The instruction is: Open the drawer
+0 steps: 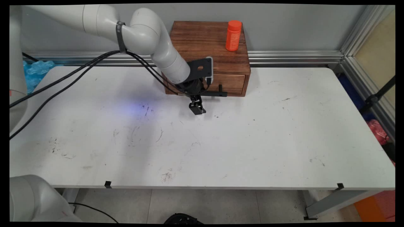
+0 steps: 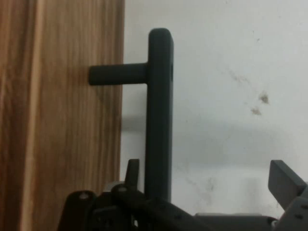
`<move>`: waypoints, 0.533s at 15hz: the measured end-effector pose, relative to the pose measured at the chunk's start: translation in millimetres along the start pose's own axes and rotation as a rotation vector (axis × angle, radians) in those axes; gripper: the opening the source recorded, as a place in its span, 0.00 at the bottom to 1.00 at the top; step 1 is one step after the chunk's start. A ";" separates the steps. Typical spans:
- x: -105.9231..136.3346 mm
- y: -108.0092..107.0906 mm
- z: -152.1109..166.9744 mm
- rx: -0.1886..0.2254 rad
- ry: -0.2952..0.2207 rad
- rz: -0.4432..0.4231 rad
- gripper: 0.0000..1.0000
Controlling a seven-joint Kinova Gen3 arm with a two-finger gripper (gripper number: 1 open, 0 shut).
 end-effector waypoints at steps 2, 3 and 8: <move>-1.9 2.5 2.4 -0.008 -0.004 -0.002 1.00; -2.7 3.8 3.3 -0.011 -0.006 -0.004 1.00; -2.9 9.5 5.1 -0.025 -0.009 -0.009 1.00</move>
